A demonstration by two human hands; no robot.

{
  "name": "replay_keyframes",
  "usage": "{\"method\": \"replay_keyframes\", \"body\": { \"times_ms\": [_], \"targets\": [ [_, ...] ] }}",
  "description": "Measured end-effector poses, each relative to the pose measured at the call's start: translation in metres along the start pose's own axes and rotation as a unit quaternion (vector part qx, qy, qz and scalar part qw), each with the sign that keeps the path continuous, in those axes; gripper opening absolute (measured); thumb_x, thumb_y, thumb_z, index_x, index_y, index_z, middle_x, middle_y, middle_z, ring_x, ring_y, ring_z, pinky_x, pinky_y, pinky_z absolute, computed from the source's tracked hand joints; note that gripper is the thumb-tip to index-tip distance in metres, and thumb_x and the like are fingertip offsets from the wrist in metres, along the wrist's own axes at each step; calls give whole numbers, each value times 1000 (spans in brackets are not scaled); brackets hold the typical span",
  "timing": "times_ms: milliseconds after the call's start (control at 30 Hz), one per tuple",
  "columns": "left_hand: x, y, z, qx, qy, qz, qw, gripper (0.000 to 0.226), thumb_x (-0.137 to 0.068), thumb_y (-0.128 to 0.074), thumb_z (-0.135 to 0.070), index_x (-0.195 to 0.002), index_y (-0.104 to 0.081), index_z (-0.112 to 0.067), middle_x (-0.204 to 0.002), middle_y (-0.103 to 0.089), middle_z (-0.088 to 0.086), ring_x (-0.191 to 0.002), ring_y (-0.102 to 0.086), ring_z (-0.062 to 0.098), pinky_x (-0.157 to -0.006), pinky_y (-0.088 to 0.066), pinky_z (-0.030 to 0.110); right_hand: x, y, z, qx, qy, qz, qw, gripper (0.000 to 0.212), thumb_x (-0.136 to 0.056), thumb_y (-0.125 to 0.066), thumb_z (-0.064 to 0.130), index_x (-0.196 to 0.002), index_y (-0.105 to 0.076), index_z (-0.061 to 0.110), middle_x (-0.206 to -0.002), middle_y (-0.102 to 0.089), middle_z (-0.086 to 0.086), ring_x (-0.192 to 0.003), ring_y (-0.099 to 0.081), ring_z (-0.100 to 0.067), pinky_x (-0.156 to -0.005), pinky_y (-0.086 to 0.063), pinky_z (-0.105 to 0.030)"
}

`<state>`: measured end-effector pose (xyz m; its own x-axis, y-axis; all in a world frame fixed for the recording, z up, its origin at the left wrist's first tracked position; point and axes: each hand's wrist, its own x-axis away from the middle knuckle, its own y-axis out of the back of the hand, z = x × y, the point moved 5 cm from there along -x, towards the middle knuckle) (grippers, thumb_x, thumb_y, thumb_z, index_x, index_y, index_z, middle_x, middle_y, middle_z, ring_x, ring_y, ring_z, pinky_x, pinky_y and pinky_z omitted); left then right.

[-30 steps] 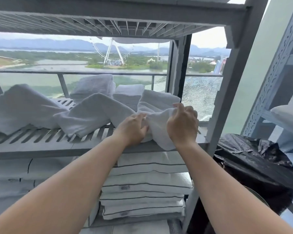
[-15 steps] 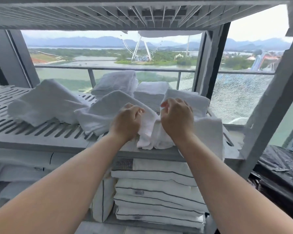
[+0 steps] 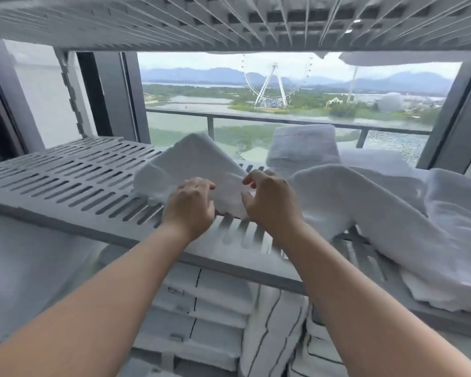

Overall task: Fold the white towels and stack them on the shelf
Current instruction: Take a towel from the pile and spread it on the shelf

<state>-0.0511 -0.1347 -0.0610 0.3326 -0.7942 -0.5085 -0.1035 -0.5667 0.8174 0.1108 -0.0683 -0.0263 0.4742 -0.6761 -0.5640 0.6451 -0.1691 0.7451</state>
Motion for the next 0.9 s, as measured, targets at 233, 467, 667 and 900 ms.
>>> {"method": "replay_keyframes", "body": {
  "times_ms": [233, 467, 667, 900],
  "targets": [
    [-50, 21, 116, -62, -39, 35, 997, 58, -89, -61, -38, -143, -48, -23, -158, -37, 7, -147, -30, 26, -118, -24, 44, -64, -92, 76, 66, -48, 38, 996, 52, -86, -66, 33, -136, -55, 22, -138, -49, -9, -129, -45, -32, -102, -42, -42],
    [-90, -10, 175, 39, 34, 164, 985, 77, -84, -66, -53, -149, -38, -23, -160, -27, 5, -144, -30, 27, -116, -32, 45, -99, -144, 55, 143, -198, 149, 958, 93, -85, -59, 46, -155, 2, 45, -164, -2, -13, -147, -16, -42, -118, -19, -58],
    [-119, -9, 190, 150, 91, 108, 979, 63, -84, -59, -6, -143, -47, -25, -129, -63, 7, -113, -60, 27, -91, -53, 40, -138, -166, 51, 165, -157, 95, 969, 63, -97, -44, 20, -155, -26, 39, -135, -49, -14, -126, -45, -37, -105, -38, -47],
    [-150, -1, 237, 193, 145, 100, 965, 62, -79, -43, 6, -131, -58, -24, -117, -65, 7, -99, -62, 26, -82, -55, 38, -187, -168, 68, 56, -124, -17, 991, 32, -94, -42, 8, -108, -68, 20, -97, -72, -13, -80, -61, -29, -67, -42, -32]
  ]
}}
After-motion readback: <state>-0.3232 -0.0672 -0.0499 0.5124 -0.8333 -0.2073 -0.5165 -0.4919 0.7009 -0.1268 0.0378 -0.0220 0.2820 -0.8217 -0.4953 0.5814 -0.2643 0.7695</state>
